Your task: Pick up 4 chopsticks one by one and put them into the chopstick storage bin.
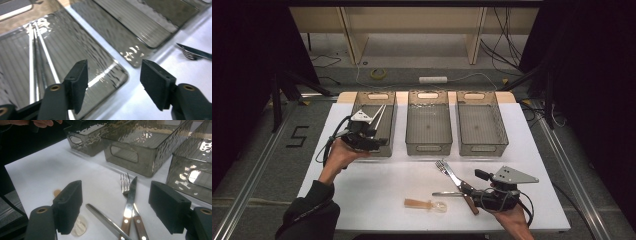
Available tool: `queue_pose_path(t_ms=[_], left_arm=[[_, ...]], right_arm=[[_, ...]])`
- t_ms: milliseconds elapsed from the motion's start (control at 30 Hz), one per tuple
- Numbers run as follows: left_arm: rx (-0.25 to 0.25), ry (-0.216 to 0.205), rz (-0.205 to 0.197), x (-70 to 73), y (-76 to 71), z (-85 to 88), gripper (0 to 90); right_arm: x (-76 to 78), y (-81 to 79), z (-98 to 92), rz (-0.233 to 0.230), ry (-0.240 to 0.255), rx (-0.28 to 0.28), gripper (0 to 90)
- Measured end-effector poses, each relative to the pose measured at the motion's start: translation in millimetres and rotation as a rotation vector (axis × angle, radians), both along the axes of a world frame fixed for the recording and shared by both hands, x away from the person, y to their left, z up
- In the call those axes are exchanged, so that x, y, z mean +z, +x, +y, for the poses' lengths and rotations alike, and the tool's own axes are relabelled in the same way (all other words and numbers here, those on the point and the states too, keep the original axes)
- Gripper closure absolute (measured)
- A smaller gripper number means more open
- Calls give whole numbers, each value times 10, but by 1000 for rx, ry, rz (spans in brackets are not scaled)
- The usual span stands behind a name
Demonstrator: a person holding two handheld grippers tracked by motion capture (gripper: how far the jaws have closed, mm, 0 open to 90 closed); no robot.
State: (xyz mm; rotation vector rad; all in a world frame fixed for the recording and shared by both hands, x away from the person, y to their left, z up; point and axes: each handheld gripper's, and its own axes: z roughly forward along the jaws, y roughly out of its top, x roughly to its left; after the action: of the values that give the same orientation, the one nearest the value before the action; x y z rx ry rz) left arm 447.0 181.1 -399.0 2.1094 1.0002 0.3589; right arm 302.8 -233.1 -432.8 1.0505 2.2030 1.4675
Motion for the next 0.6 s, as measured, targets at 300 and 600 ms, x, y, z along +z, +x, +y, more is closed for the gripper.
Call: queue_pose_path(t_ms=[300, 600], left_arm=[[-22, -18, 3, -11, -139, -110, 341], [-61, -19, 6, -52, -350, -164, 316]], right_arm=[[2, 4, -16, 1, -3, 0, 282], [5, 2, -15, 2, -6, 1, 282]])
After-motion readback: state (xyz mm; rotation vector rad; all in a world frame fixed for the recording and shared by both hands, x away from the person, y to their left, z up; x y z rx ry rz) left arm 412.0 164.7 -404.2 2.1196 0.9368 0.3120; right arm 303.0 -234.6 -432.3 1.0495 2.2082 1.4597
